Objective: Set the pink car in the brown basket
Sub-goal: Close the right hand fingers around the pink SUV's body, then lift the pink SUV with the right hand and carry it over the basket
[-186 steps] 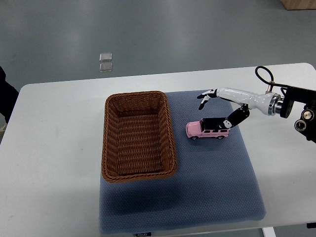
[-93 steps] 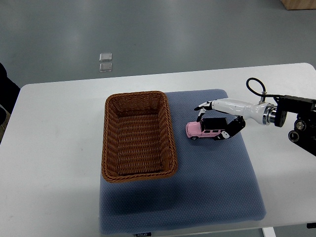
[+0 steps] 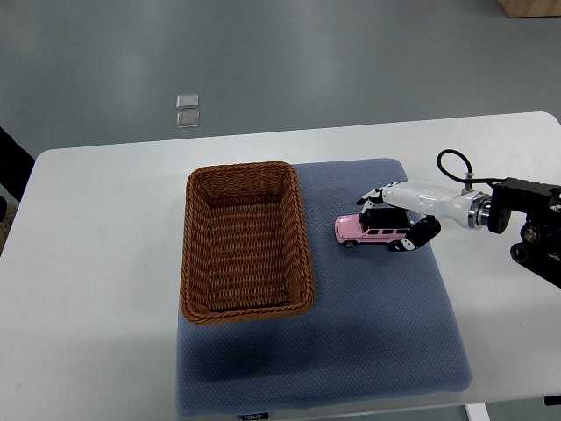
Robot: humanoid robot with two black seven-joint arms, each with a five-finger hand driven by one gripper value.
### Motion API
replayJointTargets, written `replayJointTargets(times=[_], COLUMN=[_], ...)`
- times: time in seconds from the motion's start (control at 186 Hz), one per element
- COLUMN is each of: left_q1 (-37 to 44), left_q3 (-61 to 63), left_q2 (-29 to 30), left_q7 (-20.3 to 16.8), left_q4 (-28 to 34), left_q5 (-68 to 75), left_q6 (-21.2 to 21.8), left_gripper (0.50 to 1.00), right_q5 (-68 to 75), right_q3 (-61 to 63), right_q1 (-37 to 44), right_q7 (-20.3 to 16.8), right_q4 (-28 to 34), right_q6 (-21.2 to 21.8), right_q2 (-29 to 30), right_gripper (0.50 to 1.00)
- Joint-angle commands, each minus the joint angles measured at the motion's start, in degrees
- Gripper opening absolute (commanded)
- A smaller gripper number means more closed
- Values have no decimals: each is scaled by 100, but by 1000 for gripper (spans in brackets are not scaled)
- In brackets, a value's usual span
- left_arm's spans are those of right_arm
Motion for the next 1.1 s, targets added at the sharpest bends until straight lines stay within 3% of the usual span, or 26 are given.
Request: replayJointTargets(times=[0.0, 0.172, 0.306, 0.52, 0.73, 1.094], left_q1=[5, -3, 5, -3, 14, 14], left_q3=[0, 0, 0, 0, -9, -9], left_q2=[0, 0, 0, 0, 0, 0], left_q7=[-8, 1, -8, -8, -8, -8], left_q4=[0, 0, 0, 0, 0, 0], left_q5=[1, 1, 1, 1, -8, -8], left_q6=[-3, -3, -3, -3, -3, -3], left_gripper=[1000, 1000, 1000, 1000, 1000, 1000], right_q5=[-96, -123, -228, -246, -79, 545], right_q3=[-10, -89, -124, -89, 96, 113], right_q1=[-7, -7, -24, -7, 221, 1083], right_q7=[-97, -115, -124, -141, -168, -88], right_q4=[-50, -86, -173, -235, -86, 257], right_q6=[-47, -47, -47, -363, -548, -513], right_q2=[15, 15, 41, 208, 15, -20], right_gripper=[776, 670, 500, 500, 500, 500])
